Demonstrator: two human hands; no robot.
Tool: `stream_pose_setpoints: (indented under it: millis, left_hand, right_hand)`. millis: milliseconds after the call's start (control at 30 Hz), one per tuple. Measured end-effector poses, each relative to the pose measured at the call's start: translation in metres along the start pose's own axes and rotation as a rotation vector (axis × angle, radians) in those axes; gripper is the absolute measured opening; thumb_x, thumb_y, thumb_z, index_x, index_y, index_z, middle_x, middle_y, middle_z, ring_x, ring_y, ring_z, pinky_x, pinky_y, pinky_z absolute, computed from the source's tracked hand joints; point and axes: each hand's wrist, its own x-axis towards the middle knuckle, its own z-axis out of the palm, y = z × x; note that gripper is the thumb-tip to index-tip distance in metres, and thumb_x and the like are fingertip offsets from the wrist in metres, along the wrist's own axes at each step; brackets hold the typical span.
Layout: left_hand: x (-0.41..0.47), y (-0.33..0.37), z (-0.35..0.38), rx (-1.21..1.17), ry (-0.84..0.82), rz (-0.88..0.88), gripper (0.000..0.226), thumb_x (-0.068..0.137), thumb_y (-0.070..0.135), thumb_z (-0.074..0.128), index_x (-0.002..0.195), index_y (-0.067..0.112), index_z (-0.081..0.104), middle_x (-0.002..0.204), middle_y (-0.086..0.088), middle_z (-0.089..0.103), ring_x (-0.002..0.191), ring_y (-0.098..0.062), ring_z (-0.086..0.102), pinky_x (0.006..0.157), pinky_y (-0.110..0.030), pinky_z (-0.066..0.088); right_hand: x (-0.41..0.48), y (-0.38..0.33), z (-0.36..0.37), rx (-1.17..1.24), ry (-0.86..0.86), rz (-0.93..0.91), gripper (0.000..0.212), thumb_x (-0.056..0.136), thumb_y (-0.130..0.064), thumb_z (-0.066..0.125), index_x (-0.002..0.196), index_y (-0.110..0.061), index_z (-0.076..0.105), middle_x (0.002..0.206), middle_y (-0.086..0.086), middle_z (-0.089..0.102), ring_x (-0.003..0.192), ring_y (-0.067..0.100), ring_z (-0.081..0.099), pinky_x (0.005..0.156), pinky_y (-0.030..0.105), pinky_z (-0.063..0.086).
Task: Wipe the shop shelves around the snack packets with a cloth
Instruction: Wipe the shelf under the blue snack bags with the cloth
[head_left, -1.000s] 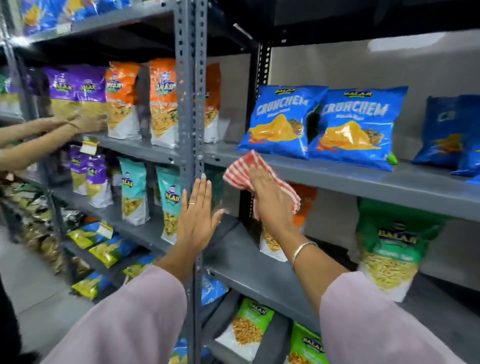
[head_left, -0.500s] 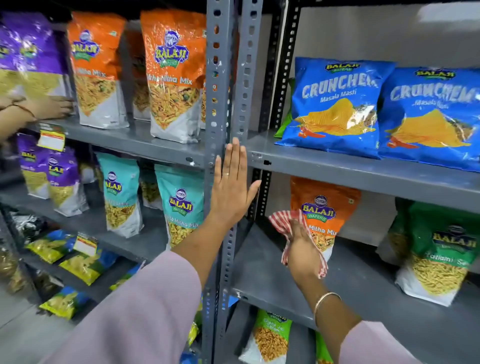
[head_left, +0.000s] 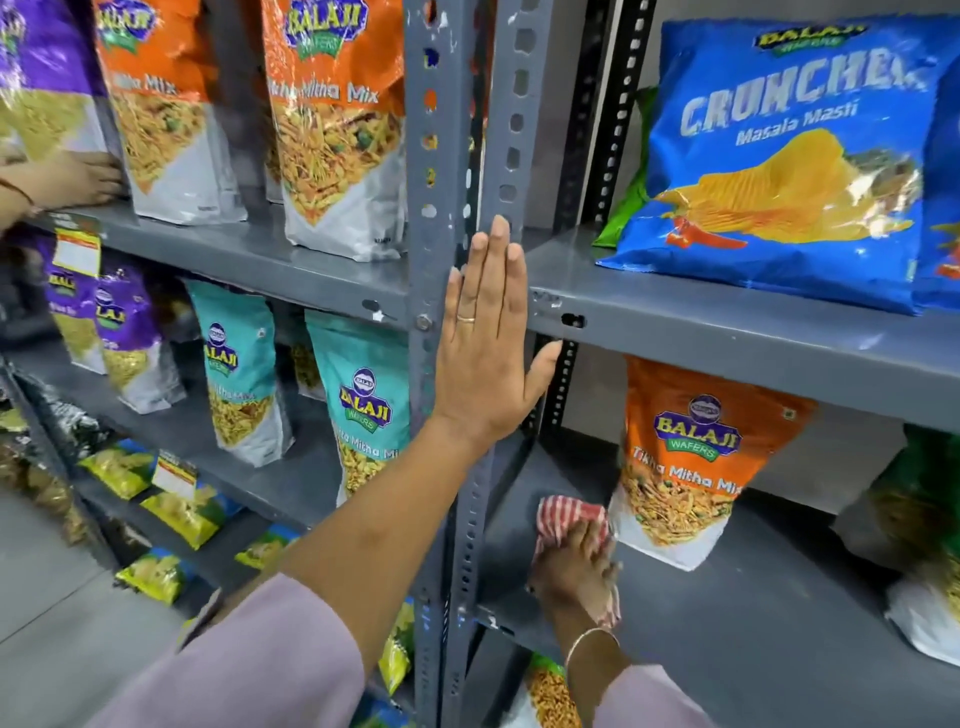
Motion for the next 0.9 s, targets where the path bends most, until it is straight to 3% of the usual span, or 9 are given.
stream_pose_setpoints:
  millis: [100, 233, 367, 467, 600, 700, 800, 833, 900]
  left_hand:
    - [0.001, 0.001, -0.001, -0.008, 0.013, -0.003, 0.066, 0.092, 0.042, 0.027, 0.139, 0.0, 0.01, 0.146, -0.022, 0.011, 0.138, -0.016, -0.019, 0.116, -0.037, -0.001]
    - [0.002, 0.0, -0.001, -0.007, 0.027, 0.004, 0.068, 0.092, 0.045, 0.021, 0.138, -0.004, 0.012, 0.145, -0.026, 0.014, 0.138, -0.016, -0.019, 0.116, -0.04, 0.002]
    - [0.002, 0.003, -0.003, -0.015, 0.03, -0.008, 0.07, 0.091, 0.045, 0.022, 0.137, -0.006, 0.012, 0.145, -0.03, 0.02, 0.138, -0.016, -0.018, 0.116, -0.041, 0.004]
    - [0.003, 0.005, -0.006, -0.027, 0.016, -0.024, 0.069, 0.091, 0.044, 0.022, 0.137, -0.006, 0.012, 0.144, -0.033, 0.023, 0.138, -0.017, -0.016, 0.116, -0.04, 0.002]
    - [0.004, 0.01, -0.012, -0.038, -0.017, -0.034, 0.07, 0.09, 0.041, 0.027, 0.137, -0.011, 0.017, 0.144, -0.035, 0.025, 0.139, -0.033, 0.008, 0.115, -0.037, -0.001]
    - [0.005, 0.012, -0.015, -0.011, -0.031, -0.039, 0.07, 0.088, 0.036, 0.033, 0.137, -0.012, 0.019, 0.144, -0.034, 0.025, 0.136, -0.039, 0.015, 0.115, -0.04, 0.002]
    - [0.005, 0.012, -0.017, 0.002, -0.042, -0.039, 0.07, 0.086, 0.033, 0.039, 0.138, -0.011, 0.021, 0.145, -0.033, 0.025, 0.136, -0.039, 0.015, 0.115, -0.041, 0.003]
    - [0.005, 0.012, -0.018, 0.002, -0.045, -0.038, 0.071, 0.085, 0.031, 0.041, 0.138, -0.011, 0.02, 0.145, -0.033, 0.025, 0.136, -0.038, 0.014, 0.115, -0.04, 0.002]
    - [0.005, 0.011, -0.018, -0.002, -0.043, -0.031, 0.071, 0.085, 0.032, 0.042, 0.138, -0.01, 0.019, 0.146, -0.032, 0.024, 0.137, -0.038, 0.014, 0.115, -0.037, -0.002]
  right_hand:
    - [0.012, -0.016, 0.002, 0.079, 0.03, -0.07, 0.065, 0.094, -0.039, 0.013, 0.15, -0.008, 0.004, 0.16, 0.021, 0.006, 0.149, 0.036, 0.007, 0.122, 0.049, 0.009]
    - [0.055, -0.019, -0.003, -0.075, -0.231, -0.303, 0.083, 0.09, -0.025, 0.049, 0.154, -0.019, -0.004, 0.161, 0.002, -0.015, 0.15, 0.025, -0.01, 0.123, 0.038, -0.002]
    - [0.048, -0.005, -0.003, -0.175, -0.268, -0.673, 0.074, 0.093, -0.012, 0.048, 0.153, -0.029, 0.009, 0.156, -0.014, -0.008, 0.148, 0.01, -0.003, 0.124, 0.031, 0.003]
    - [0.014, 0.006, -0.004, -0.009, -0.241, -0.558, 0.056, 0.097, -0.024, 0.044, 0.149, -0.034, 0.027, 0.156, -0.017, 0.019, 0.146, 0.015, 0.027, 0.12, 0.028, 0.022]
    - [-0.025, 0.015, -0.012, -0.035, -0.317, -0.529, 0.047, 0.096, -0.022, 0.047, 0.141, -0.033, 0.044, 0.151, -0.008, 0.041, 0.136, 0.019, 0.045, 0.115, 0.03, 0.033]
    - [-0.026, 0.018, -0.042, 0.073, -0.602, -0.423, 0.04, 0.09, -0.001, 0.049, 0.125, -0.013, 0.063, 0.105, 0.011, 0.073, 0.081, 0.012, 0.071, 0.079, 0.027, 0.053]
    - [-0.032, 0.011, -0.091, 0.09, -0.953, -0.353, 0.018, 0.094, 0.005, 0.047, 0.1, -0.006, 0.061, 0.074, -0.016, 0.074, 0.053, -0.014, 0.06, 0.059, 0.003, 0.046]
    - [-0.032, 0.009, -0.1, 0.182, -0.981, -0.296, 0.023, 0.096, 0.006, 0.044, 0.097, -0.011, 0.058, 0.07, -0.02, 0.073, 0.056, -0.013, 0.062, 0.057, 0.001, 0.047]
    - [-0.029, 0.008, -0.102, 0.372, -0.804, -0.248, 0.029, 0.097, 0.005, 0.042, 0.113, -0.012, 0.059, 0.099, -0.009, 0.073, 0.086, 0.002, 0.07, 0.069, 0.005, 0.052]
